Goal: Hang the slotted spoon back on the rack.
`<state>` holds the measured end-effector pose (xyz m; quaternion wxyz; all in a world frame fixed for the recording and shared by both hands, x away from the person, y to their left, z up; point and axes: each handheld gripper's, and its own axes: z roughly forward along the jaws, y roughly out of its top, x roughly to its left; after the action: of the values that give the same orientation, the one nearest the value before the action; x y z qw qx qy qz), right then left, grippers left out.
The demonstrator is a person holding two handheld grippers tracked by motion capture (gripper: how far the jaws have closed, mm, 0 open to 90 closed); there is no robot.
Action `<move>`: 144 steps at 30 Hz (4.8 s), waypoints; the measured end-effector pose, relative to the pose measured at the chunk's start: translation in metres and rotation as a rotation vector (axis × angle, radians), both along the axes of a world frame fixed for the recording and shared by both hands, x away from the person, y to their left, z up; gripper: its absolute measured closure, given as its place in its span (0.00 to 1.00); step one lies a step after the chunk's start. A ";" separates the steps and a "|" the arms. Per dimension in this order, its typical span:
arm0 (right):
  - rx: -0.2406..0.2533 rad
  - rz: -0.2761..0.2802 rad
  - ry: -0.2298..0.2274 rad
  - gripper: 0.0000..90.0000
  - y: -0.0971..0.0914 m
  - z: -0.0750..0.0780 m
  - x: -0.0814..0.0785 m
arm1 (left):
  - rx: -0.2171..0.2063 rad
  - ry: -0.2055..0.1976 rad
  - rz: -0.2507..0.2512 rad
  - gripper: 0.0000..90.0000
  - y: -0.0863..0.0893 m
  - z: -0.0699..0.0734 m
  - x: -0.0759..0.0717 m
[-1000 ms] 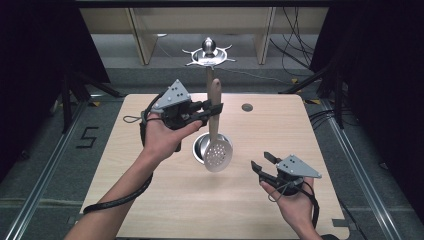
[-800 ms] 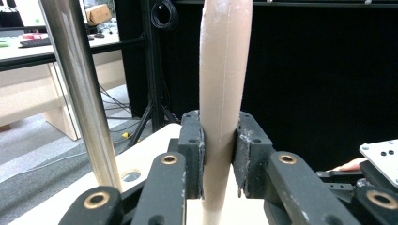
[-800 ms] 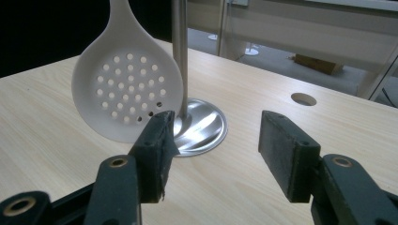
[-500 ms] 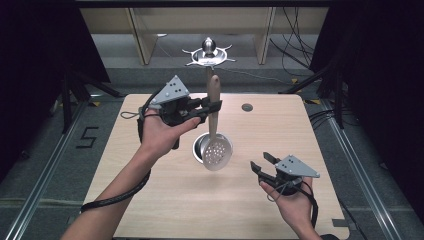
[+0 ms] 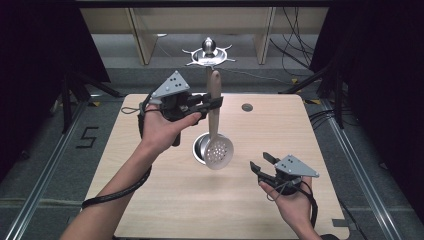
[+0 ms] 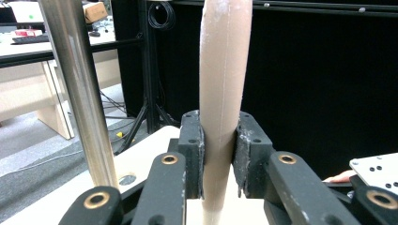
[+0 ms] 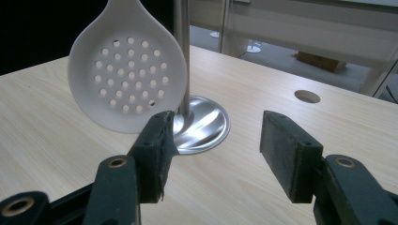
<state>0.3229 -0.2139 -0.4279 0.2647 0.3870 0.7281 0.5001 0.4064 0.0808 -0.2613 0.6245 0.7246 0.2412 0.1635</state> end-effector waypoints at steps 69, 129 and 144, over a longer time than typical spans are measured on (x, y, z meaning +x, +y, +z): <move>-0.015 0.023 -0.005 0.50 0.000 -0.003 0.003 | -0.099 0.106 -0.026 0.81 0.010 -0.004 0.019; -0.040 0.018 -0.029 0.50 0.001 -0.007 0.005 | 0.002 -0.038 0.166 0.45 0.033 -0.027 -0.005; -0.025 0.010 -0.008 0.50 0.001 -0.007 0.005 | 0.052 -0.081 0.225 0.40 0.068 -0.050 -0.039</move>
<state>0.3276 -0.2132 -0.4348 0.2700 0.3780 0.7351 0.4938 0.3670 0.1485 -0.3109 0.5926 0.7015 0.2914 0.2679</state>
